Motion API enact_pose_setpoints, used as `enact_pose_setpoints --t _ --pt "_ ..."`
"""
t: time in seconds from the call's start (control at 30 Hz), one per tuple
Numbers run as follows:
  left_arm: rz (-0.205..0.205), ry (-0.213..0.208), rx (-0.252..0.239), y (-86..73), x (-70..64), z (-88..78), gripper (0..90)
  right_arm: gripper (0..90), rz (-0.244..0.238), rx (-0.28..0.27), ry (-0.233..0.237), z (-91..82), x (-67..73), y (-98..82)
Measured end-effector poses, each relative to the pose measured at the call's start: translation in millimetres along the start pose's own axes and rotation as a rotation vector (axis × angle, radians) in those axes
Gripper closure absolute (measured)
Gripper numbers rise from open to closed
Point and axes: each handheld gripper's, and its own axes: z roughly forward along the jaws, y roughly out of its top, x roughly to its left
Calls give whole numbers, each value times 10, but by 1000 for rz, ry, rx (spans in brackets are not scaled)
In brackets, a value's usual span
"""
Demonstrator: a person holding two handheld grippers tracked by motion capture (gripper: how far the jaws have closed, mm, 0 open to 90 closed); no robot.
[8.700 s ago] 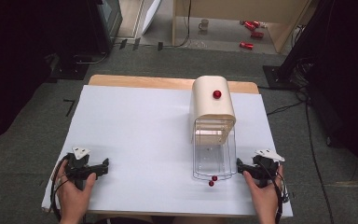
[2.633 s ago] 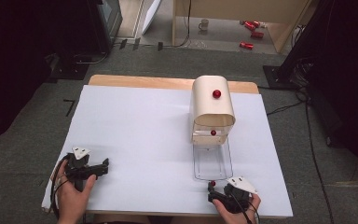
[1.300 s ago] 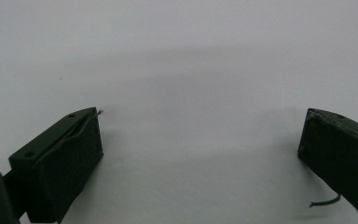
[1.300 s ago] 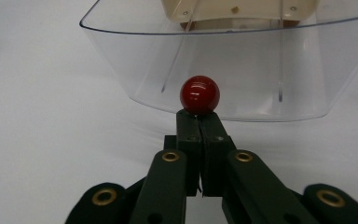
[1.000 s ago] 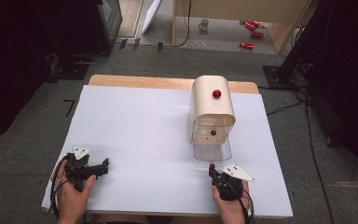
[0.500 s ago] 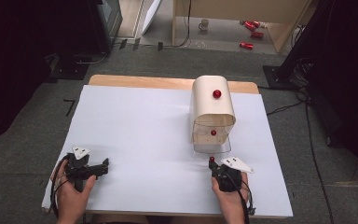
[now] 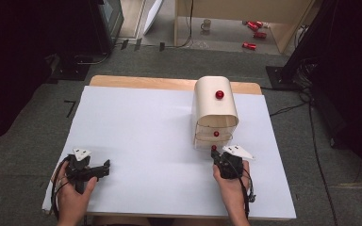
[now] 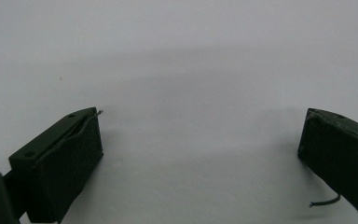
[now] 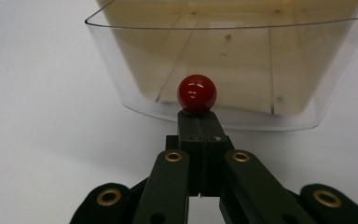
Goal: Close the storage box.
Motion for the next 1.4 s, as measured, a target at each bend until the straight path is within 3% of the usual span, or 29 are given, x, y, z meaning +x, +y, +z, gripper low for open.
enact_pose_setpoints --t 0.33,0.63,0.67,0.7,0.73,0.77,0.83,0.87,0.9,0.93,0.97,1.0,1.23,1.27,1.33,1.4 --pt "0 0 0 0 0 0 0 900 3 17 -3 190 -45 112" --pt "0 0 0 0 0 0 0 834 24 55 -10 338 -127 0" --pt "0 0 0 0 0 0 0 807 31 60 -4 348 -136 -9" --pt "0 0 0 0 0 0 0 716 23 71 7 363 -148 -27" --pt "0 0 0 0 0 0 0 716 23 71 7 363 -148 -27" --pt "0 0 0 0 0 0 0 582 10 82 -8 358 -154 -49" --pt "0 0 0 0 0 0 0 429 7 92 -20 342 -172 -63" --pt "0 0 0 0 0 0 0 429 7 92 -20 342 -172 -63" --pt "0 0 0 0 0 0 0 268 1 97 -34 307 -213 -80" --pt "0 0 -1 -1 0 0 0 174 1 99 -43 286 -235 -87" --pt "0 0 -1 -1 0 0 0 174 1 99 -43 286 -235 -87" --pt "0 0 0 0 0 0 0 23 -6 108 -77 230 -285 -105" --pt "0 0 -1 -1 0 0 0 0 -19 118 -129 51 -495 -187" --pt "0 0 -1 -1 -1 0 0 0 -14 122 -148 -17 -602 -223" --pt "0 0 0 -1 -1 0 0 0 -13 123 -152 -41 -640 -235" --pt "-1 0 -1 -1 -1 0 0 0 -1 128 -174 -137 -785 -276"
